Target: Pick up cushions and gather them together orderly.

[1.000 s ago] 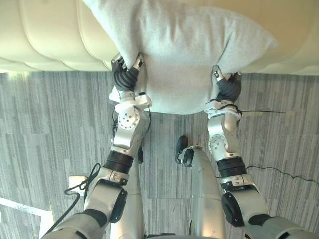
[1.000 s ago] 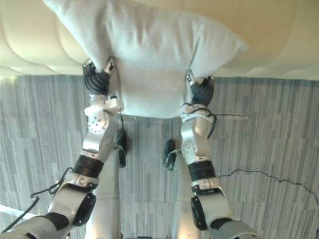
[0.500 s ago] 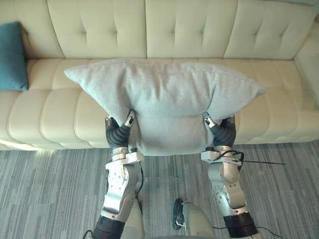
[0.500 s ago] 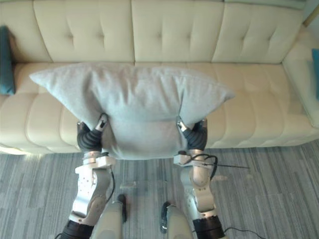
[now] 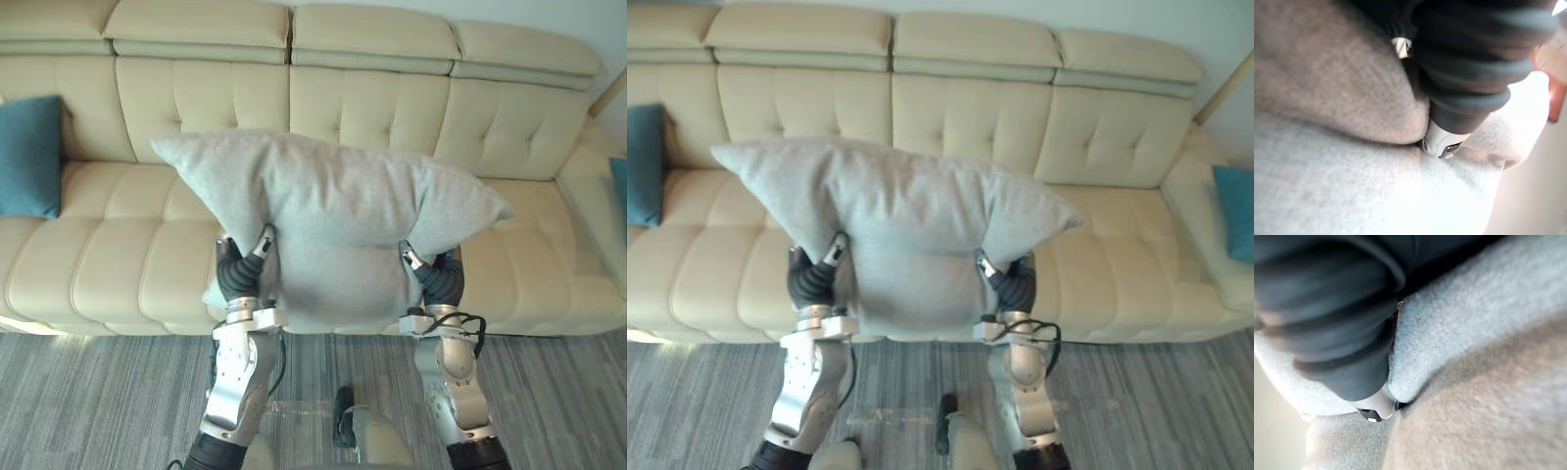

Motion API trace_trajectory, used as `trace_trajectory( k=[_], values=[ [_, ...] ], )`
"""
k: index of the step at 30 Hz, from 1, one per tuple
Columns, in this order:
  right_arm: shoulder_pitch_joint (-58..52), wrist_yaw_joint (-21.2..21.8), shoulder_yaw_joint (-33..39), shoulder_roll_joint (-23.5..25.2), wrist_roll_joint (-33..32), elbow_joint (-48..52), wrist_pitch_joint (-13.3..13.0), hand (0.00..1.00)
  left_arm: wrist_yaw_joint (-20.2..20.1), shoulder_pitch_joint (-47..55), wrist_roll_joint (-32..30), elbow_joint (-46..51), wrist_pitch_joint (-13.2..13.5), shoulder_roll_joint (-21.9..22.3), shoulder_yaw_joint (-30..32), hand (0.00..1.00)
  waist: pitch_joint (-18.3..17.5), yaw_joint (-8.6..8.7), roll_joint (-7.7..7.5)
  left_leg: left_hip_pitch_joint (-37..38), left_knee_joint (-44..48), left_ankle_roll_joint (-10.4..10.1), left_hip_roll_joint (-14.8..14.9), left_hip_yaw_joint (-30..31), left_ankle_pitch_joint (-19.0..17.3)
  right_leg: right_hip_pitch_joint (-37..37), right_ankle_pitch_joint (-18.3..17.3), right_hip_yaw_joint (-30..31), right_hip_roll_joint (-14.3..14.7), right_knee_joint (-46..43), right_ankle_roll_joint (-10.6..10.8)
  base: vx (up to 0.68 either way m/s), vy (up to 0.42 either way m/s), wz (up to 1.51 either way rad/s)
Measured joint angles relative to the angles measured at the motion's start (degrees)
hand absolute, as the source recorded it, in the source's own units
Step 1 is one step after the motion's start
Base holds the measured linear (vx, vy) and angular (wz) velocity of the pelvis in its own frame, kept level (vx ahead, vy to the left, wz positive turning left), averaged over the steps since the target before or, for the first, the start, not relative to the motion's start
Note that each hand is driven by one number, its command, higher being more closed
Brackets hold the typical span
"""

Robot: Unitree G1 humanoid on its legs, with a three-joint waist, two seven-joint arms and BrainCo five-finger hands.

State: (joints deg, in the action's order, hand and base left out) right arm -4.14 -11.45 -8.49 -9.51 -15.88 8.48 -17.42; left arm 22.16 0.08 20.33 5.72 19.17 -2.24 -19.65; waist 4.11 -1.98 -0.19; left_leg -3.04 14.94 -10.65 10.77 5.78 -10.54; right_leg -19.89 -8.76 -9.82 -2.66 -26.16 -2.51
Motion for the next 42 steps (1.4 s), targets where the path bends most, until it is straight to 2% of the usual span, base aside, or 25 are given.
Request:
trace_trajectory(
  k=[1, 2, 3, 4, 5, 6, 7, 8, 9, 10, 11, 12, 13, 14, 15, 17, 19, 22, 25, 31, 37, 39, 42],
  values=[
    [-1.3, 0.0, 0.5, -0.3, 0.0, 0.6, 0.1, 1.00, -0.3, 0.0, 0.0, -0.2, -0.1, 0.0, -0.5, 1.00, -0.3, 0.40, 0.45, -0.1, 2.4, -0.5, 0.5, 0.7, 0.1, 2.3, -0.9, -1.4, 0.3, 1.9, -0.6, 0.28, -0.178, 0.60],
    [-3.5, 0.0, 1.3, -0.4, -0.1, 2.1, 0.4, 1.00, -1.6, 0.3, 0.0, -0.5, -0.1, 0.4, -1.3, 1.00, -0.5, 0.97, 0.83, -3.6, 14.0, -2.0, 0.8, 1.9, 0.4, 5.9, -1.2, -3.2, 1.3, 4.2, -1.0, 0.37, -0.205, 0.51],
    [-5.0, 0.0, 1.2, -0.7, -0.2, 3.8, 0.6, 1.00, -2.5, 1.0, 0.1, -0.5, 0.1, 0.5, -1.4, 1.00, -0.6, 0.66, 0.92, -6.8, 24.1, -2.9, 1.4, 0.7, 3.0, 8.7, -1.2, -3.5, 2.2, 5.5, -1.1, 0.33, -0.174, 0.34],
    [-5.4, 0.0, 1.2, -0.9, -0.3, 4.5, 0.6, 1.00, -2.6, 1.2, 0.1, -0.5, 0.2, 0.5, -1.4, 1.00, -0.7, 0.53, 0.94, -7.7, 26.7, -2.4, 1.8, -0.5, 3.9, 9.5, -1.4, -3.4, 2.4, 5.9, -1.4, 0.29, -0.109, 0.02],
    [-5.8, 0.1, 1.2, -1.2, -0.4, 5.9, 0.6, 1.00, -2.9, 1.4, 0.1, -0.5, 0.2, 0.5, -1.4, 1.00, -0.7, 0.43, 1.00, -10.3, 33.6, -0.2, 3.1, -4.7, 4.7, 12.1, -2.2, -3.4, 2.8, 7.6, -2.7, 0.18, -0.021, -0.07],
    [-5.7, 0.1, 1.2, -1.6, -0.4, 6.4, 0.5, 1.00, -3.7, 1.8, 0.1, -0.7, 0.2, 0.6, -1.4, 1.00, -1.0, 0.03, 1.23, -12.0, 36.2, 3.1, 4.5, -8.9, 3.0, 13.6, -2.4, -3.1, 3.0, 8.7, -3.0, 0.17, -0.002, -0.08],
    [-5.7, 0.1, 1.2, -1.7, -0.4, 6.5, 0.5, 1.00, -3.7, 1.9, 0.1, -0.7, 0.1, 0.6, -1.4, 1.00, -1.1, -0.09, 1.21, -12.3, 36.2, 4.2, 4.8, -10.3, 2.4, 14.2, -2.4, -2.9, 3.0, 8.9, -3.0, 0.15, 0.037, -0.15],
    [-5.6, 0.1, 1.2, -1.8, -0.4, 6.6, 0.4, 1.00, -3.8, 2.4, 0.1, -0.7, 0.1, 0.6, -1.4, 1.00, -1.3, -0.48, 1.08, -13.2, 34.5, 6.3, 5.3, -13.9, 0.8, 15.5, -2.4, -2.4, 2.7, 9.9, -2.9, 0.14, 0.073, -0.14],
    [-5.6, 0.1, 1.2, -1.7, -0.4, 6.5, 0.4, 1.00, -3.8, 2.7, 0.2, -0.8, 0.0, 0.6, -1.4, 1.00, -1.4, -0.73, 1.08, -12.8, 29.5, 7.5, 5.7, -16.3, -0.4, 16.8, -2.3, -2.2, 2.2, 10.6, -2.9, 0.13, 0.091, -0.13],
    [-5.6, 0.1, 1.2, -1.7, -0.4, 6.5, 0.4, 1.00, -3.8, 2.9, 0.2, -0.7, 0.1, 0.6, -1.4, 1.00, -1.5, -0.73, 1.07, -12.7, 27.2, 7.7, 5.5, -16.7, -0.6, 17.1, -2.3, -2.2, 2.0, 10.6, -2.9, 0.11, 0.122, -0.08],
    [-5.6, 0.1, 1.2, -1.7, -0.4, 6.5, 0.4, 1.00, -3.8, 3.0, 0.2, -0.8, 0.0, 0.6, -1.5, 1.00, -2.2, -0.89, 1.06, -12.1, 18.9, 8.1, 5.0, -17.4, -0.6, 17.2, -2.3, -1.9, 1.3, 10.6, -2.9, 0.14, 0.204, -0.10],
    [-5.6, 0.1, 1.2, -1.7, -0.4, 6.5, 0.4, 1.00, -3.9, 3.1, 0.2, -0.8, 0.0, 0.6, -1.5, 1.00, -2.3, -1.00, 1.23, -10.2, 10.0, 8.0, 3.4, -16.5, 1.8, 17.6, -2.3, -1.1, 0.6, 10.5, -2.3, 0.14, 0.230, -0.16],
    [-5.6, 0.1, 1.2, -1.7, -0.4, 6.4, 0.4, 1.00, -3.9, 3.2, 0.2, -0.8, 0.1, 0.6, -1.5, 1.00, -2.4, -0.96, 1.41, -9.6, 6.8, 7.8, 2.7, -15.9, 4.3, 17.7, -2.4, -0.4, 0.5, 10.5, -1.6, 0.12, 0.224, -0.39],
    [-5.6, 0.1, 1.2, -1.5, -0.3, 6.2, 0.4, 1.00, -3.9, 3.6, 0.2, -0.8, 0.2, 0.4, -1.6, 1.00, -3.1, -1.41, 2.04, -8.4, 3.0, 5.8, 1.9, -14.7, 8.0, 17.8, -3.2, 1.6, 0.7, 10.5, 1.0, 0.12, 0.231, -0.40],
    [-5.6, 0.1, 1.2, -0.3, 0.0, 5.1, 0.5, 1.00, -4.0, 4.3, 0.2, -0.8, 0.1, -0.3, -1.6, 1.00, -3.9, -1.28, 1.69, -6.4, -0.1, 4.6, 0.8, -15.1, 7.2, 17.7, -2.9, 3.4, 0.2, 10.7, 2.0, 0.10, 0.180, -0.39],
    [-5.6, 0.1, 1.2, 0.7, 0.1, 3.9, 0.5, 1.00, -4.5, 5.1, 0.2, -0.8, 0.1, -1.4, -1.9, 1.00, -4.7, -0.96, 0.28, -4.6, -3.7, 4.4, -0.9, -16.7, 7.8, 17.3, -2.3, 5.6, -1.4, 11.8, 3.3, 0.06, 0.178, -0.24],
    [-5.6, 0.1, 1.2, 1.6, 0.2, 3.1, 0.7, 1.00, -4.7, 5.8, 0.2, -0.9, 0.1, -1.8, -2.1, 1.00, -5.4, -1.09, -0.80, -3.8, -6.4, 5.3, -3.0, -18.0, 8.5, 16.8, -1.7, 7.6, -2.9, 13.1, 4.7, 0.03, 0.208, -0.21],
    [-4.4, 0.1, 1.2, 1.7, 0.3, 0.9, 0.5, 1.00, -4.7, 5.8, 0.2, -1.0, 0.1, -2.2, -2.3, 1.00, -5.7, -0.77, -1.12, -3.5, -9.6, 6.6, -5.4, -18.7, 9.9, 16.0, -1.0, 9.1, -4.7, 14.1, 6.3, 0.01, 0.173, -0.04],
    [-0.9, 0.0, 1.2, 1.7, 1.1, -2.0, 1.0, 1.00, -4.7, 5.7, 0.2, -1.0, 0.1, -3.1, -2.3, 1.00, -5.7, -0.92, -1.11, -4.1, -12.1, 6.8, -5.9, -19.3, 11.5, 14.3, -0.2, 9.9, -4.8, 15.0, 7.0, -0.01, 0.040, -0.08],
    [8.7, -1.8, 1.2, 1.4, 3.1, -7.4, 1.4, 1.00, -2.8, 1.2, 0.1, -2.7, 0.1, -3.4, -2.0, 1.00, -5.6, -1.31, -0.97, -7.5, -14.9, 6.7, -5.5, -19.3, 14.5, 10.3, 2.1, 9.8, -3.7, 16.5, 6.6, -0.01, -0.004, 0.01],
    [24.7, -6.4, 1.2, -0.6, 4.9, -13.3, 1.7, 1.00, 3.3, -17.5, -0.3, -9.8, 0.2, -4.5, 1.6, 1.00, -4.5, -1.83, 0.00, -17.8, -14.7, 6.7, -4.2, -17.1, 18.2, -0.5, 2.8, 8.2, -2.5, 12.6, 6.0, -0.13, -0.032, 0.14],
    [32.2, -8.5, 1.3, -2.1, 7.0, -15.6, 1.9, 1.00, 6.3, -26.1, -1.2, -13.5, 0.2, -5.0, 3.3, 1.00, -3.4, -2.89, 0.95, -21.7, -14.7, 6.7, -3.8, -16.9, 19.1, -5.7, 2.8, 8.3, -2.2, 9.9, 6.0, -0.12, -0.013, 0.00],
    [40.9, -10.3, 1.6, -3.2, 8.8, -19.4, 2.3, 1.00, 8.6, -34.4, -1.7, -17.3, 0.4, -5.5, 5.2, 1.00, -1.3, -3.35, 1.89, -25.3, -14.9, 6.7, -3.6, -16.9, 20.5, -10.7, 2.8, 8.5, -2.2, 7.3, 6.0, -0.10, -0.008, -0.02]
  ],
)
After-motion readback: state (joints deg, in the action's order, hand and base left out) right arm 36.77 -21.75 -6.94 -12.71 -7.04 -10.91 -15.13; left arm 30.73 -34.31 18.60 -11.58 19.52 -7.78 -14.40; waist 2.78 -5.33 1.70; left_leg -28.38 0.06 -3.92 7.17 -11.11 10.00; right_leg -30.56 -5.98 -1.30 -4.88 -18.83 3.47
